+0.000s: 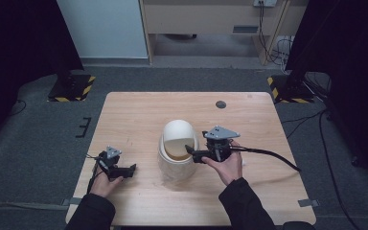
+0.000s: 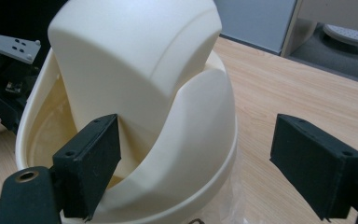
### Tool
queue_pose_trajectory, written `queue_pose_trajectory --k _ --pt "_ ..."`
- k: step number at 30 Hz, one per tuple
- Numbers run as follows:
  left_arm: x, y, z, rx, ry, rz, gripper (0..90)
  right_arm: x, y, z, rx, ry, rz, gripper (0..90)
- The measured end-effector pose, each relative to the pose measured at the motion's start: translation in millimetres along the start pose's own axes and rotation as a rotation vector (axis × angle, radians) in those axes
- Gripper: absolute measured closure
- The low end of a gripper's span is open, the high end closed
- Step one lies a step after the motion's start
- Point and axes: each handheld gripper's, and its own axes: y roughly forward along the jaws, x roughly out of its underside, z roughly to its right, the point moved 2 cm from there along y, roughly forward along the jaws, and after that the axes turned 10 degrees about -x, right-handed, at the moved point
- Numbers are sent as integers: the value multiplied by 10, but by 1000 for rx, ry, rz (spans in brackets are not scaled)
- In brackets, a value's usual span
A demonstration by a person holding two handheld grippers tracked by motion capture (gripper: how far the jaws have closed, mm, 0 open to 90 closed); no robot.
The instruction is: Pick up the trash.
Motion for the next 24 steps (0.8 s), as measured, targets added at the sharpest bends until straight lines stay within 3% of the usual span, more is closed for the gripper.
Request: queue_pose_trajectory --k 6,18,24 --pt "0 0 0 0 0 0 0 7 37 4 -10 24 -18 159" --pt "0 0 0 0 0 0 0 -9 108 4 -5 27 -35 180" --pt "0 0 0 0 0 0 0 -27 26 -10 -4 13 -25 192"
